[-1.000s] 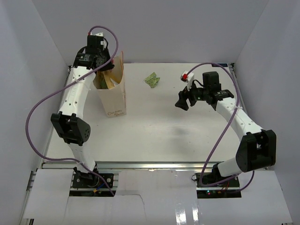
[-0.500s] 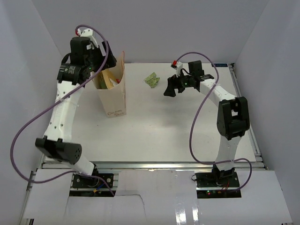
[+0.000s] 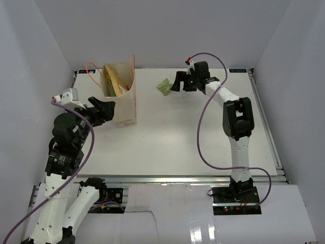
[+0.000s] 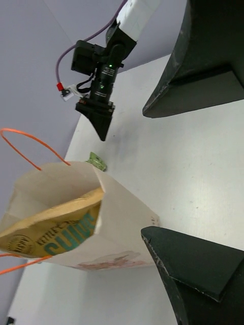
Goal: Place the snacks into the paper bag
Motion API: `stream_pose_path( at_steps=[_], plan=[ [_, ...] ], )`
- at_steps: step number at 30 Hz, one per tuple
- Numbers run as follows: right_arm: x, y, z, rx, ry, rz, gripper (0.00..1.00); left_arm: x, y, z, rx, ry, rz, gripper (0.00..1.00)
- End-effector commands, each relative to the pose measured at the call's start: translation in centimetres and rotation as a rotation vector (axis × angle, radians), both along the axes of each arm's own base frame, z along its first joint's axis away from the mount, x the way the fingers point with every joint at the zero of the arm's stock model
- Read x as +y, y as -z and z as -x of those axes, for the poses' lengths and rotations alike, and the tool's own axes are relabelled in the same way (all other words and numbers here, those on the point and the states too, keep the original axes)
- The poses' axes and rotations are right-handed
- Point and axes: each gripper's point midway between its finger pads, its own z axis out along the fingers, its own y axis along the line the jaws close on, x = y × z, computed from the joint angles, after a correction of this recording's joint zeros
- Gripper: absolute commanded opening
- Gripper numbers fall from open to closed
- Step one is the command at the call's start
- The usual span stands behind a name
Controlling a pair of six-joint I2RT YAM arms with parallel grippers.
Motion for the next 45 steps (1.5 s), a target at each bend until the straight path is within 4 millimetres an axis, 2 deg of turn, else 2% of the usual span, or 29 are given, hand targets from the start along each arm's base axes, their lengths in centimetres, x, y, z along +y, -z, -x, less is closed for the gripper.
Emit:
stream_pose_path(
  at_steps=[1, 2, 3, 5, 6, 8, 12, 13, 14, 19, 22, 25, 27, 28, 29, 30, 31, 32, 34, 36, 37, 38, 39, 40, 41, 42, 43, 44, 45],
  plan=[
    [1.8, -2.2, -3.5, -0.054, 0.11, -0.089, 0.93, -0.4, 2.9, 0.1, 0.076, -0.002, 0.088, 0.98],
    [2.3, -2.3, -3.9, -0.062, 0.11, -0.098, 0.89, -0.4, 3.0, 0.6, 0.071, -0.001, 0.097, 0.98],
    [2.6, -1.3, -4.6, -0.062, 0.122, -0.097, 0.88, -0.4, 3.4, 0.8, 0.077, -0.001, 0.105, 0.98],
    [3.1, -2.2, -6.2, -0.116, 0.15, -0.107, 0.86, -0.7, 4.4, 0.9, 0.099, 0.011, 0.117, 0.98],
    [3.3, -1.4, -6.9, -0.125, 0.163, -0.107, 0.85, -1.0, 4.6, 1.1, 0.105, 0.031, 0.122, 0.98],
    [3.6, -1.9, -8.3, -0.168, 0.204, -0.123, 0.81, -1.4, 5.6, 1.1, 0.131, 0.048, 0.129, 0.98],
    [4.0, 0.6, -9.9, -0.18, 0.264, -0.111, 0.77, -2.1, 6.9, 0.8, 0.174, 0.076, 0.137, 0.98],
    [4.3, 0.9, -10.0, -0.177, 0.269, -0.118, 0.76, -2.2, 7.2, 0.7, 0.182, 0.081, 0.141, 0.98],
    [4.5, 2.0, -10.1, -0.164, 0.273, -0.115, 0.74, -2.4, 7.3, 0.7, 0.185, 0.09, 0.145, 0.98],
    [5.9, 3.4, -10.0, -0.141, 0.265, -0.147, 0.65, -3.6, 8.1, 1.0, 0.201, 0.154, 0.178, 0.98],
    [6.5, 4.5, -9.1, -0.109, 0.25, -0.149, 0.48, -4.3, 8.5, 1.2, 0.207, 0.189, 0.193, 0.98],
    [6.2, 4.8, -8.5, -0.091, 0.246, -0.143, 0.38, -4.9, 8.9, 1.1, 0.218, 0.222, 0.217, 0.98],
    [6.0, 3.8, -8.2, -0.103, 0.221, -0.147, 0.28, -5.7, 9.6, 0.7, 0.245, 0.255, 0.237, 0.98],
    [5.5, 4.1, -7.9, -0.094, 0.211, -0.141, 0.2, -6.5, 9.4, 0.7, 0.245, 0.295, 0.264, 0.98],
    [5.3, 2.7, -7.7, -0.112, 0.197, -0.148, 0.16, -7.0, 9.9, 0.3, 0.269, 0.316, 0.276, 0.98],
    [5.5, 2.0, -7.1, -0.118, 0.146, -0.156, 0.13, -7.5, 10.5, 0.1, 0.286, 0.338, 0.292, 0.98],
    [4.8, 2.7, -6.2, -0.095, 0.124, -0.15, 0.08, -8.2, 10.2, -0.1, 0.283, 0.375, 0.322, 0.98],
    [5.1, 0.1, -5.0, -0.117, 0.048, -0.195, 0.08, -8.7, 11.1, -0.6, 0.316, 0.385, 0.337, 0.98],
    [3.8, -1.1, -2.2, -0.114, -0.038, -0.207, 0.08, -10.0, 11.4, -0.9, 0.328, 0.44, 0.359, 0.98],
    [4.1, -2.1, 2.2, -0.076, -0.237, -0.267, 0.08, -11.3, 12.9, -1.3, 0.38, 0.478, 0.366, 0.98],
    [3.3, -4.0, 4.0, -0.108, -0.318, -0.282, 0.08, -12.7, 13.1, -1.0, 0.383, 0.527, 0.364, 0.98],
    [3.0, -2.7, 7.8, -0.022, -0.424, -0.327, 0.08, -13.5, 13.5, -1.0, 0.393, 0.544, 0.365, 0.98],
    [2.5, -2.5, 9.7, 0.0, -0.463, -0.335, 0.08, -14.4, 14.6, -1.3, 0.426, 0.559, 0.36, 0.98],
    [1.9, -4.2, 11.8, -0.037, -0.515, -0.339, 0.08, -16.1, 14.3, -1.0, 0.407, 0.611, 0.352, 0.98],
    [1.2, -2.2, 15.4, 0.04, -0.547, -0.358, 0.08, -17.0, 15.5, -1.3, 0.442, 0.618, 0.346, 0.98],
    [0.7, -3.9, 17.3, -0.001, -0.578, -0.363, 0.09, -18.2, 15.6, -1.1, 0.436, 0.656, 0.341, 0.98],
    [0.4, -4.1, 18.9, -0.012, -0.603, -0.367, 0.08, -18.8, 15.8, -1.2, 0.441, 0.672, 0.337, 0.98],
    [-0.2, -2.6, 21.3, 0.043, -0.608, -0.377, 0.08, -19.4, 16.2, -1.2, 0.455, 0.689, 0.335, 0.98],
    [-0.5, -3.0, 22.4, 0.036, -0.616, -0.381, 0.08, -20.1, 17.4, -1.4, 0.491, 0.698, 0.322, 0.98]
  ],
)
